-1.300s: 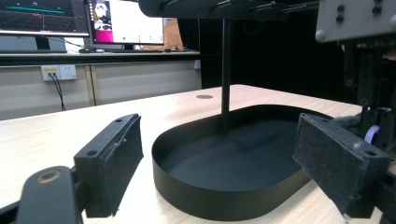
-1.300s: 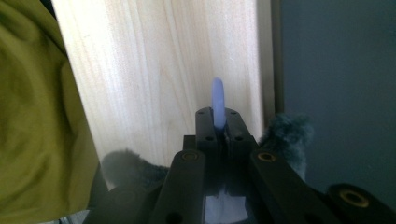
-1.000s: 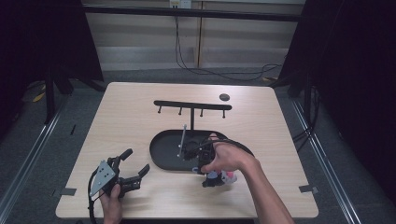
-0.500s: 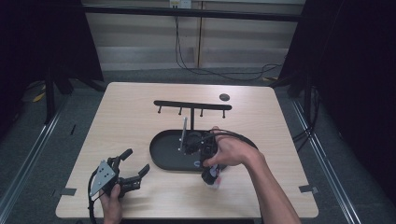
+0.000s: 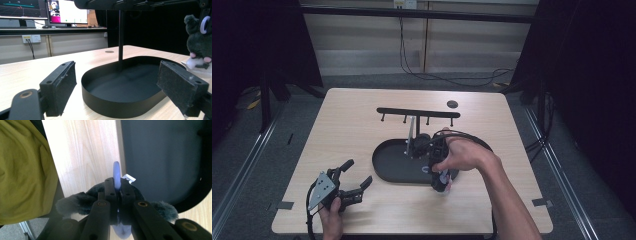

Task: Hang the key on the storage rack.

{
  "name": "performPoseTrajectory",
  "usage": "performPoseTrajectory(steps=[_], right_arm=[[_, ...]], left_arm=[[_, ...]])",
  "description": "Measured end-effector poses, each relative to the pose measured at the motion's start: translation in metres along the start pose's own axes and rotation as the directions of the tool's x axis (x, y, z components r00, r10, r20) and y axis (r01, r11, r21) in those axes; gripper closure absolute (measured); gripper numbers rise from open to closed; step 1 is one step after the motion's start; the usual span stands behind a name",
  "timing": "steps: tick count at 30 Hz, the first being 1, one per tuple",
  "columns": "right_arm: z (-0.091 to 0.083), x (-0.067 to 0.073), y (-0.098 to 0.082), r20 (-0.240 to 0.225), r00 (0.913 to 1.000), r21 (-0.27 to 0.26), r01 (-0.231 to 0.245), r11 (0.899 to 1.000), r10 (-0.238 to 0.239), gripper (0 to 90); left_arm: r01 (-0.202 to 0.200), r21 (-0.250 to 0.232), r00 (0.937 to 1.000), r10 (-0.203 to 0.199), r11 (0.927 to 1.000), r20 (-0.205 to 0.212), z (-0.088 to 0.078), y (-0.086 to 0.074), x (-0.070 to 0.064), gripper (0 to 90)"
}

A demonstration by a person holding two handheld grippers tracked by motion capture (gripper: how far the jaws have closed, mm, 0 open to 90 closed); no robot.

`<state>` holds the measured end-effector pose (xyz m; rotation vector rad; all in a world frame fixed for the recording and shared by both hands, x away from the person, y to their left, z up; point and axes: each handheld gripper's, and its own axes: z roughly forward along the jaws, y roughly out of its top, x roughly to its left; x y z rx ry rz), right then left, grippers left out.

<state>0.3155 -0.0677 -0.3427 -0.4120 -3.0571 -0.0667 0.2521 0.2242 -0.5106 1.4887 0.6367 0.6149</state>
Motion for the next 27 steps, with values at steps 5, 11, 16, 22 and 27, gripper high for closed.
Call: performPoseTrajectory(steps=[5, 11, 16, 22, 27], right_arm=[[-0.010, -0.003, 0.002, 0.006, 1.0000, 0.000, 0.003, 1.000, -0.003, 87.9], [-0.022, -0.008, 0.007, 0.007, 0.9999, -0.014, 0.016, 1.000, -0.016, 87.9], [-0.032, -0.013, 0.008, -0.009, 0.9999, -0.034, 0.013, 0.999, -0.013, 87.9], [-0.042, -0.021, 0.006, -0.009, 1.0000, -0.059, 0.003, 0.998, -0.004, 87.9], [-0.045, -0.030, 0.002, -0.006, 0.9999, -0.082, -0.009, 0.997, 0.008, 87.9]], left_arm=[[-0.002, -0.001, 1.0000, 0.002, 1.0000, 0.002, 0.000, 0.000, 0.000, 15.3], [-0.003, 0.000, 1.0000, 0.003, 1.0000, 0.002, 0.000, 0.000, 0.000, 15.3], [-0.003, -0.002, 1.0000, 0.003, 1.0000, 0.003, 0.000, 0.000, 0.000, 15.3], [-0.003, -0.002, 1.0000, 0.003, 1.0000, 0.003, 0.000, 0.000, 0.000, 15.3], [0.000, -0.004, 1.0000, 0.000, 1.0000, 0.003, 0.000, 0.000, 0.000, 15.3]])
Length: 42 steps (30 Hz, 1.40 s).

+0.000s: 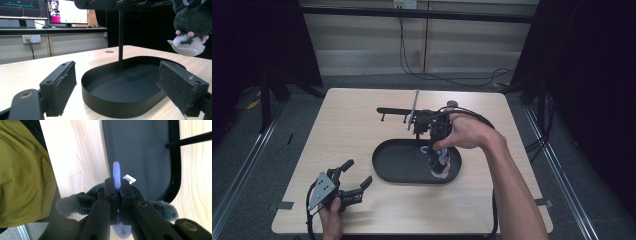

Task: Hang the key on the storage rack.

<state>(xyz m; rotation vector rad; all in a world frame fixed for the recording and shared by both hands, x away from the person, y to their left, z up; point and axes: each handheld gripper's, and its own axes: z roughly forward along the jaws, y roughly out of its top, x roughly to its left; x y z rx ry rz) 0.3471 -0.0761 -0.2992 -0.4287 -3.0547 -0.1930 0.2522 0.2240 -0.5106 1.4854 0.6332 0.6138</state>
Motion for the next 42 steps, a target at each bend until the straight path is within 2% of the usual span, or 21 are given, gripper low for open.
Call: performPoseTrajectory(steps=[4, 5, 6, 11, 15, 21, 28, 33, 39, 41, 42], right_arm=[[-0.004, -0.009, -0.003, -0.016, 0.9998, 0.001, -0.009, 1.000, 0.009, 87.9], [-0.006, -0.012, -0.003, -0.014, 0.9997, -0.010, -0.022, 1.000, 0.022, 87.9], [-0.007, -0.014, -0.003, -0.013, 0.9998, -0.022, -0.014, 1.000, 0.014, 87.9], [-0.015, -0.029, -0.004, -0.021, 0.9986, -0.037, -0.049, 0.998, 0.048, 87.9], [-0.010, -0.036, -0.001, -0.037, 0.9981, -0.016, -0.050, 0.999, 0.049, 87.9], [-0.008, -0.047, 0.003, -0.037, 0.9977, -0.021, -0.058, 0.998, 0.057, 87.8], [-0.003, -0.065, 0.005, -0.038, 0.9941, -0.007, -0.101, 0.995, 0.101, 87.8], [-0.004, -0.071, 0.007, -0.034, 0.9932, -0.011, -0.112, 0.994, 0.112, 87.8], [-0.008, -0.071, 0.011, -0.012, 0.9952, -0.025, -0.097, 0.995, 0.097, 87.8], [-0.007, -0.073, 0.011, -0.020, 0.9935, -0.018, -0.112, 0.994, 0.112, 87.8], [-0.006, -0.074, 0.011, 0.001, 0.9931, -0.003, -0.117, 0.993, 0.117, 87.8]], left_arm=[[-0.003, 0.003, 1.0000, 0.003, 1.0000, 0.000, 0.000, 0.000, 0.000, 15.3], [0.001, -0.001, 1.0000, -0.001, 1.0000, 0.000, 0.000, 0.000, 0.000, 15.3], [-0.004, 0.003, 1.0000, 0.004, 1.0000, 0.000, 0.000, 0.000, 0.000, 15.3], [-0.004, 0.007, 1.0000, 0.004, 1.0000, 0.001, 0.000, 0.000, 0.000, 15.3], [0.002, 0.002, 1.0000, -0.002, 1.0000, 0.000, 0.000, 0.000, 0.000, 15.3], [0.010, 0.002, 1.0000, -0.010, 0.9999, -0.001, 0.000, 0.000, -0.001, 15.3], [0.007, -0.004, 1.0000, -0.007, 1.0000, -0.002, 0.000, 0.000, -0.001, 15.3], [0.008, -0.005, 1.0000, -0.008, 1.0000, -0.003, 0.000, 0.000, -0.001, 15.3], [0.005, -0.003, 1.0000, -0.005, 1.0000, -0.003, 0.000, 0.000, 0.000, 15.3], [0.000, 0.001, 1.0000, 0.000, 1.0000, -0.002, 0.000, 0.000, 0.000, 15.3], [0.000, 0.001, 1.0000, 0.000, 1.0000, -0.002, 0.000, 0.000, 0.000, 15.3]])
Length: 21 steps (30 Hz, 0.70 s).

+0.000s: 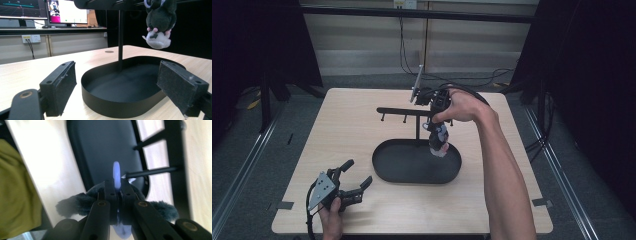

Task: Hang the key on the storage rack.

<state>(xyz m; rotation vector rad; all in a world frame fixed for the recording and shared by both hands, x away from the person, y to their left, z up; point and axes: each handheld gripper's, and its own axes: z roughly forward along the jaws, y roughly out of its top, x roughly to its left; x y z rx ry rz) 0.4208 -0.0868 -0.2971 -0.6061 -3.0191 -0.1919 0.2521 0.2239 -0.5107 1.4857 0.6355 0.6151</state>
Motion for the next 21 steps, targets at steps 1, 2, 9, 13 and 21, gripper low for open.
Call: performPoseTrajectory(steps=[1, 2, 9, 13, 21], right_arm=[[0.001, -0.001, -0.001, 0.003, 1.0000, 0.008, -0.004, 1.000, 0.004, 87.8], [0.002, -0.002, -0.001, -0.002, 1.0000, 0.010, -0.005, 1.000, 0.005, 87.8], [-0.001, -0.008, -0.004, 0.006, 0.9998, -0.005, -0.019, 1.000, 0.019, 87.8], [0.002, -0.013, -0.006, 0.012, 0.9993, -0.006, -0.036, 0.999, 0.036, 87.7], [0.006, -0.018, -0.004, 0.011, 0.9990, -0.017, -0.042, 0.999, 0.042, 87.7]], left_arm=[[0.006, -0.005, 1.0000, -0.007, 1.0000, -0.001, 0.000, 0.000, 0.000, 15.3], [0.000, 0.000, 1.0000, 0.000, 1.0000, 0.000, 0.000, 0.000, 0.000, 15.3], [-0.002, -0.001, 1.0000, 0.002, 1.0000, 0.002, 0.000, 0.000, 0.000, 15.3], [-0.002, -0.001, 1.0000, 0.002, 1.0000, 0.002, 0.000, 0.000, 0.000, 15.3], [-0.003, -0.001, 1.0000, 0.003, 1.0000, 0.002, 0.000, 0.000, 0.000, 15.3]])
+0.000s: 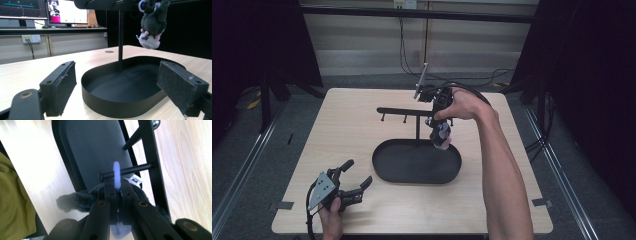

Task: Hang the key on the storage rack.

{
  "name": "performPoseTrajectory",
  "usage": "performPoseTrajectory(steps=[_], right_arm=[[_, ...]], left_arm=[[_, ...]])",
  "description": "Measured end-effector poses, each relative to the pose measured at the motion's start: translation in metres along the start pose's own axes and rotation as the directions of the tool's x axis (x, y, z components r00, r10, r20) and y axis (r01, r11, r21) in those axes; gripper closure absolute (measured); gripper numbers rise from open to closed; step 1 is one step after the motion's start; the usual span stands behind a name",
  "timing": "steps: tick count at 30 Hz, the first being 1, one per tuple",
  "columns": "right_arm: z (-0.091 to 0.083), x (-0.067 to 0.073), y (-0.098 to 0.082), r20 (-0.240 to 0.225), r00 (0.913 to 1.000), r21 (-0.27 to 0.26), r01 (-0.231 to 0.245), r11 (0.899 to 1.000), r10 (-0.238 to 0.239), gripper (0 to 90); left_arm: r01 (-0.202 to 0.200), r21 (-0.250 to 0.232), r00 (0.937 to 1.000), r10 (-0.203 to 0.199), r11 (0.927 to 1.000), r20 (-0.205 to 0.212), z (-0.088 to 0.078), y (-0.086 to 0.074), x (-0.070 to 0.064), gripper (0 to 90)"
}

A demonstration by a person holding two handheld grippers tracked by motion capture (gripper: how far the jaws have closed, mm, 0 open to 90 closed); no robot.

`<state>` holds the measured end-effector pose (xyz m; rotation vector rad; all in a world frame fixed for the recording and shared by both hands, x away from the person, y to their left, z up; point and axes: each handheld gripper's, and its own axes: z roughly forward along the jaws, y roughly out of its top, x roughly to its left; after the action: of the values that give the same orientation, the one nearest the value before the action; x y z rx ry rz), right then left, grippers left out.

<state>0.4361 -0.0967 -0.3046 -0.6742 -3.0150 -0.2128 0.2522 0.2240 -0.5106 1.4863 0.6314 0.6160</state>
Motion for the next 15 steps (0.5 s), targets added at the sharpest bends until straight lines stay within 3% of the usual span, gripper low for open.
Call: performPoseTrajectory(steps=[15], right_arm=[[0.0027, -0.0013, -0.0002, -0.011, 0.9999, -0.007, 0.001, 1.000, -0.001, 87.4]], left_arm=[[0.000, 0.000, 1.0000, 0.000, 1.0000, 0.000, 0.0000, 0.0000, 0.0000, 15.3]])
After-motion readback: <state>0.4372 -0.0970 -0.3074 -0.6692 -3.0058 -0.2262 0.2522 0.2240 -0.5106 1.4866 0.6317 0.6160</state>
